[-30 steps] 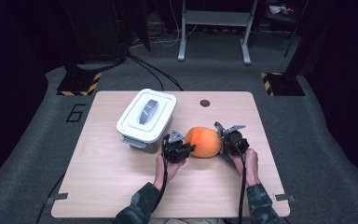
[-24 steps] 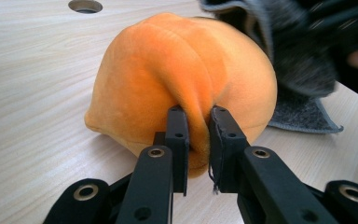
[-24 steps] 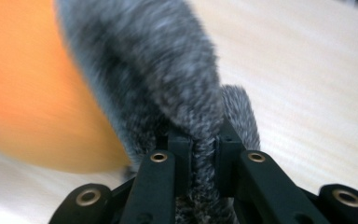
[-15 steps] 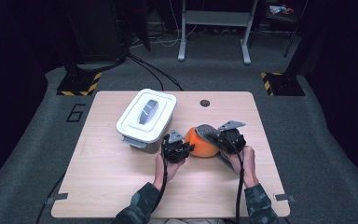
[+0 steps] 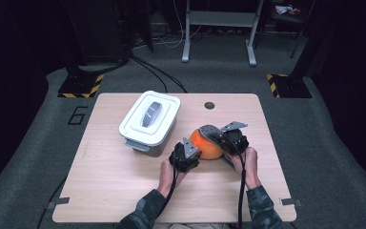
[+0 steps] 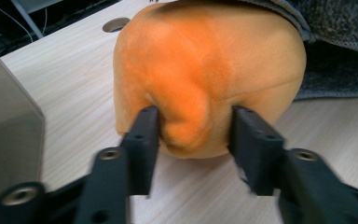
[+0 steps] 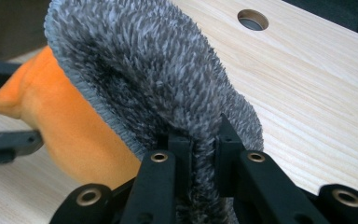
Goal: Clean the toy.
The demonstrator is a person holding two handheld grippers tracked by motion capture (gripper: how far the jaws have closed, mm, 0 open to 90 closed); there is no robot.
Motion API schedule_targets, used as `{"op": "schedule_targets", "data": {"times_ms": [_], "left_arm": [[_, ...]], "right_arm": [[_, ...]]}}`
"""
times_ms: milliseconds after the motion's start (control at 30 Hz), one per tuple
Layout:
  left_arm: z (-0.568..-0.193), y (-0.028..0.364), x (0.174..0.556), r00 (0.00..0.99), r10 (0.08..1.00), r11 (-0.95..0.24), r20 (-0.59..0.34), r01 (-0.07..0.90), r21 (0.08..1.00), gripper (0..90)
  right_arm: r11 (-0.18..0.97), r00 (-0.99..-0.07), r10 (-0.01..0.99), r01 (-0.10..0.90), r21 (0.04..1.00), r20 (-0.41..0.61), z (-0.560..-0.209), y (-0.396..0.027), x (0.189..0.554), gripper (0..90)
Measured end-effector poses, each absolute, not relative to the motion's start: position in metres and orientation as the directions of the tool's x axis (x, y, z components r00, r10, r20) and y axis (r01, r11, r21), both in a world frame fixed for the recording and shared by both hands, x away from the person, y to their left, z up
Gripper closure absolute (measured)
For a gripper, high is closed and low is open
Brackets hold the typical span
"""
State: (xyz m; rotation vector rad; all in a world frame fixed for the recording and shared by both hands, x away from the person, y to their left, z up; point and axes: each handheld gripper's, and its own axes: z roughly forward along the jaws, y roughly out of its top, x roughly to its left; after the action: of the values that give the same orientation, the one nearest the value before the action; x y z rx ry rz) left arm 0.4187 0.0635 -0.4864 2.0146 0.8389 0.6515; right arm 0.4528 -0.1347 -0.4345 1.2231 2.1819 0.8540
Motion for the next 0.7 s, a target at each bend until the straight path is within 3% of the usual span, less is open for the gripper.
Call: {"op": "schedule_targets", "data": {"times_ms": [133, 233, 500, 533, 700], "left_arm": [[-0.485, 0.065, 0.422, 0.648, 0.756, -0.398, 0.094, 0.341, 0.852, 74.8], [-0.480, 0.068, 0.424, 0.654, 0.755, -0.365, 0.043, 0.364, 0.857, 79.1], [-0.466, 0.071, 0.424, 0.660, 0.747, -0.277, -0.076, 0.413, 0.868, 80.1], [-0.462, 0.071, 0.422, 0.670, 0.732, -0.241, -0.128, 0.429, 0.871, 80.1], [-0.463, 0.070, 0.423, 0.672, 0.729, -0.247, -0.131, 0.435, 0.866, 80.1]], "right_arm": [[0.385, -0.472, 0.876, 0.559, 0.735, -0.100, -0.434, -0.138, 0.452, 81.4], [0.368, -0.468, 0.879, 0.545, 0.754, -0.091, -0.430, -0.142, 0.449, 81.4], [0.407, -0.511, 0.850, 0.491, 0.770, -0.124, -0.410, -0.136, 0.433, 81.4], [0.432, -0.532, 0.835, 0.472, 0.768, -0.142, -0.406, -0.129, 0.429, 81.3], [0.497, -0.537, 0.818, 0.475, 0.726, -0.209, -0.416, -0.114, 0.433, 81.4]]}}
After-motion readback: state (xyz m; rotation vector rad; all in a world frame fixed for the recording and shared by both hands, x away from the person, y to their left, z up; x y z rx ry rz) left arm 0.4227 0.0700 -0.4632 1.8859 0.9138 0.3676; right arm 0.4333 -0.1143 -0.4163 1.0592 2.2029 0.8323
